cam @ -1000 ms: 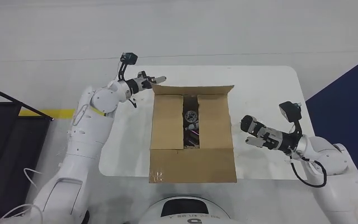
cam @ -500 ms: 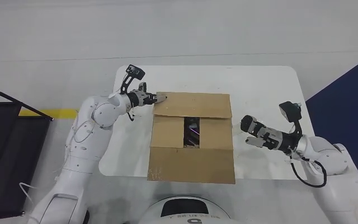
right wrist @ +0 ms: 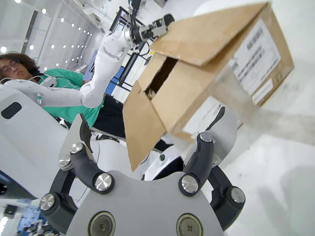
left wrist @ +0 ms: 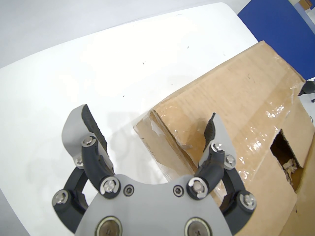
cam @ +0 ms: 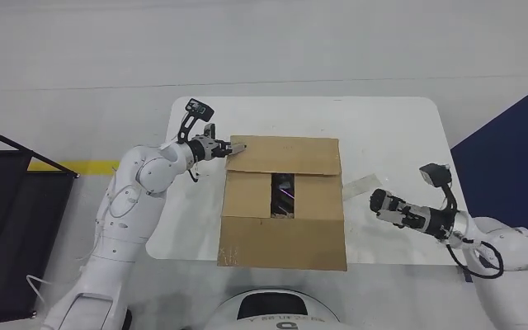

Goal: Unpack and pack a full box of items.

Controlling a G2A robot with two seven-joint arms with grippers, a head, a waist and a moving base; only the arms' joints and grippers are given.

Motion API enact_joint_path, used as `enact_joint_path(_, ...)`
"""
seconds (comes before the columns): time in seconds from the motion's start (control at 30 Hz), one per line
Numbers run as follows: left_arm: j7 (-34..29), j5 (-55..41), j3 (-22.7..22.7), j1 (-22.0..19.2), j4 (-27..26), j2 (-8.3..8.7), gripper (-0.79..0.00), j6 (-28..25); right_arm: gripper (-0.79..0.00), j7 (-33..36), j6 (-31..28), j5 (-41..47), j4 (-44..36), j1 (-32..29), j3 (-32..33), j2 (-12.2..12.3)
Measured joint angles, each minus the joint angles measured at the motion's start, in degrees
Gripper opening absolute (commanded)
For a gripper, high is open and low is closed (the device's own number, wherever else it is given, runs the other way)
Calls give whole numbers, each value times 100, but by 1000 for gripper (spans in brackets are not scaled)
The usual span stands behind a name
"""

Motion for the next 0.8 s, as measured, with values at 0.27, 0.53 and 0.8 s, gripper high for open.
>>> enact_joint_path(0.27,42,-5,124,-162,151,13,0,-38,0,1232,1228,-456,-163,283,-569,100)
enact_joint_path(0.53,113,-43,128,-236,283,42,0,-34,0,1560,1464,-498,-115,766,-1429,91)
enact_joint_path(0.8,202,-61,152,-203,325,70,0,7,0,1822,1714,1116,187,1297,-1947,79)
